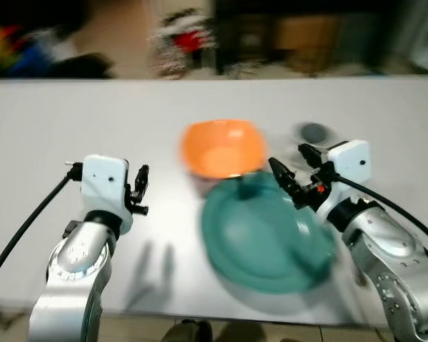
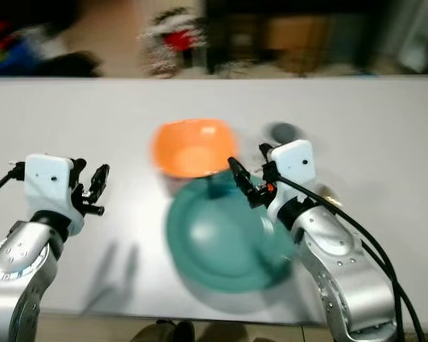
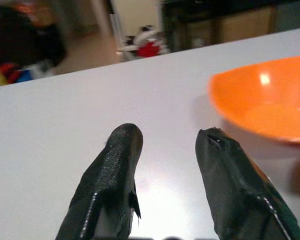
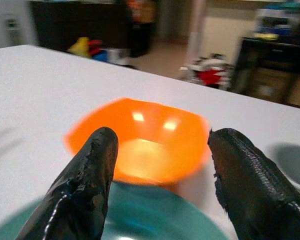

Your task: Setting the table

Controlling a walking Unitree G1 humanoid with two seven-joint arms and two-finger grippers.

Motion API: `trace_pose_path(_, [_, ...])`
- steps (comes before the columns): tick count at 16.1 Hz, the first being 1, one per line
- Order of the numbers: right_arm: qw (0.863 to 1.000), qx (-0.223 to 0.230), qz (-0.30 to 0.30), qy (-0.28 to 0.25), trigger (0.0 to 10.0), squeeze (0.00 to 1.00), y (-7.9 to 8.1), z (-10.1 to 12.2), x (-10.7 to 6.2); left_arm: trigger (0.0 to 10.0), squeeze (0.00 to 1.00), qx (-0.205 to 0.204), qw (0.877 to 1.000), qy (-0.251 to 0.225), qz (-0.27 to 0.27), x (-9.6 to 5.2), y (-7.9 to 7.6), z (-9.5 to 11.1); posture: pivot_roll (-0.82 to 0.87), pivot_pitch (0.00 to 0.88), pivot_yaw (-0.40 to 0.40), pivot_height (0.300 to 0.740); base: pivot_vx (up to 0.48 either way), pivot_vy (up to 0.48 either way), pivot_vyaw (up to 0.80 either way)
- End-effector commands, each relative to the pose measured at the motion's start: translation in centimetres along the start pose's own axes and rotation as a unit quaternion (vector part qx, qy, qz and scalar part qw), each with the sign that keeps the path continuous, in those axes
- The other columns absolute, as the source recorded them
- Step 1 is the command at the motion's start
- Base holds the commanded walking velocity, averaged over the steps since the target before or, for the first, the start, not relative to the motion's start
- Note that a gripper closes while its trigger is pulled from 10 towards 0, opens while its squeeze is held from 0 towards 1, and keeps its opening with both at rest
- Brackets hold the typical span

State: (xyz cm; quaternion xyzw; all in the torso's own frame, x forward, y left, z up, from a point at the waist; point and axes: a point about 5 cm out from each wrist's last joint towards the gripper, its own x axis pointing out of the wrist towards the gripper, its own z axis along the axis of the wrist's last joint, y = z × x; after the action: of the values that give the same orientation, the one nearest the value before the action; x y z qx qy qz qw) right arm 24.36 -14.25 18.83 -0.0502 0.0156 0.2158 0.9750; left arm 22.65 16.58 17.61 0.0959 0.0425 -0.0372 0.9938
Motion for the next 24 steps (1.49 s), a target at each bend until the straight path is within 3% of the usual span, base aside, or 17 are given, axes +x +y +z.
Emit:
trace_pose_path(1, [1.0,0.012,-0.004,-0.007,10.0,0.0,0.2,-0.2,0.3,10.0,0.0,0.012,1.0,-0.024,0.003,-0.8,-0.3,0.7,-0.08,0.0,0.066,0.74,0.0,0.0,0.8])
trace_pose_path(8, [0.998,0.024,-0.049,0.014,10.0,0.0,-0.3,-1.3,0.2,10.0,0.0,-0.003,1.0,-0.002,0.0,-1.2,-1.2,-0.4,-0.09,0.0,0.1,0.74,0.0,0.0,0.8])
trace_pose_path(18, [0.999,0.024,-0.021,0.005,10.0,0.0,0.4,-0.7,0.7,10.0,0.0,-0.003,1.0,0.001,0.009,-1.5,-1.3,-0.7,-0.06,0.0,0.07,0.74,0.0,0.0,0.8])
trace_pose_path(24, [0.997,0.053,-0.033,0.035,10.0,0.0,0.5,-2.5,1.2,10.0,0.0,0.0,0.999,-0.004,0.041,-2.0,-0.8,-0.7,-0.04,0.0,0.032,0.74,0.0,0.0,0.8])
